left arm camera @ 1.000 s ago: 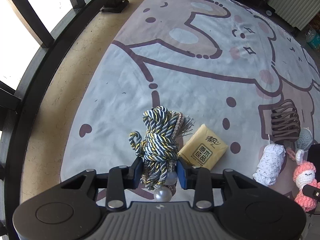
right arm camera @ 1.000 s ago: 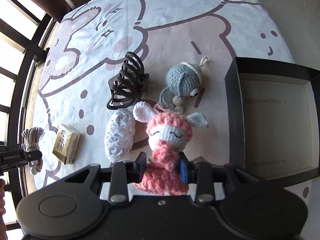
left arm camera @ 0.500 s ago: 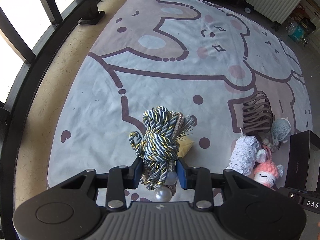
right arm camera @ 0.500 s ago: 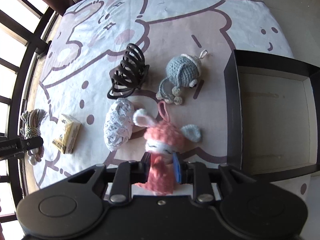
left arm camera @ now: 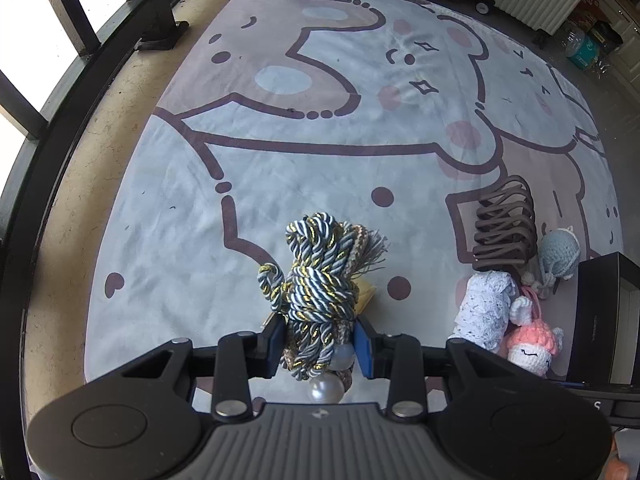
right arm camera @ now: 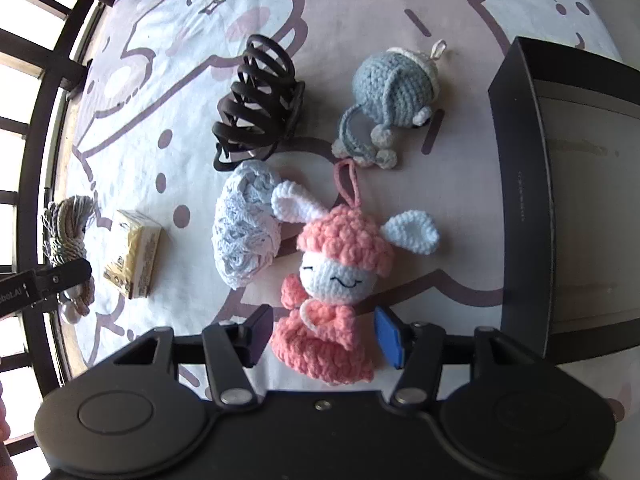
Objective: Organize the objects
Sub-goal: 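Close the left gripper on the rope while the right gripper closes on the pink bunny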
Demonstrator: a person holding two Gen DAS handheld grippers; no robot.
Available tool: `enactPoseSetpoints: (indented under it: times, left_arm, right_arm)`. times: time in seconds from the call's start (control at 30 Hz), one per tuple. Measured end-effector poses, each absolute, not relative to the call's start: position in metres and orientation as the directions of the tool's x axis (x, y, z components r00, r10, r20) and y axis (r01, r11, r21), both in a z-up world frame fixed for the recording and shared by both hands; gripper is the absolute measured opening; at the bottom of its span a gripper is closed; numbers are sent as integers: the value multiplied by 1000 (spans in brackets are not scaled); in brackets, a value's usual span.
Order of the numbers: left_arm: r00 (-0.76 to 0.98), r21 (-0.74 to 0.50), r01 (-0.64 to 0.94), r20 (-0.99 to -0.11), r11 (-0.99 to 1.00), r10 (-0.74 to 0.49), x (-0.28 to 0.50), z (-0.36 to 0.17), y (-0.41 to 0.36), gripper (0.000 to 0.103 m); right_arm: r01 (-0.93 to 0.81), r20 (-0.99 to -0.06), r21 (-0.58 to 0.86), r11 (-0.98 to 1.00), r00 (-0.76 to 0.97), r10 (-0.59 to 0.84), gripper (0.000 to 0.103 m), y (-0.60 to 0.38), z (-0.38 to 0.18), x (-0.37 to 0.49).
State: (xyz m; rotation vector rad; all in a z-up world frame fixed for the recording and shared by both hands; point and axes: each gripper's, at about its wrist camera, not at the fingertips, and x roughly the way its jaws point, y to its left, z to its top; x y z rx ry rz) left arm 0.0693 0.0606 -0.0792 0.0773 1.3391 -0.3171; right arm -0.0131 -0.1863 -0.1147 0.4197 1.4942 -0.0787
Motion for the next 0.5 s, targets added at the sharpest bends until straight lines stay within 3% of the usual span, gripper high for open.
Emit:
enactPoseSetpoints:
  times: [0.33,0.37,0.4,0.5]
  left_arm:
    - [180,-188,280,-953,942,-243,68,-74,49,38]
    - [180,-191,282,-952,940,-247,67,-73,48,38]
    - [181,-192,284,-951,939,-249,66,-73,47,38]
    - [185,-193,278,-950,941,-249,65,-71,46,38]
  right_arm:
    - [301,-988,155,941,30,153,55,-176,-140,-3]
    - [291,-987,157,944,26,156,53,-175,-141,-2]
    - [278,-985,172,945,30,170,39,-174,-140,-2]
    - [221,-988,152,963,34,148,37,-169,-134,-1]
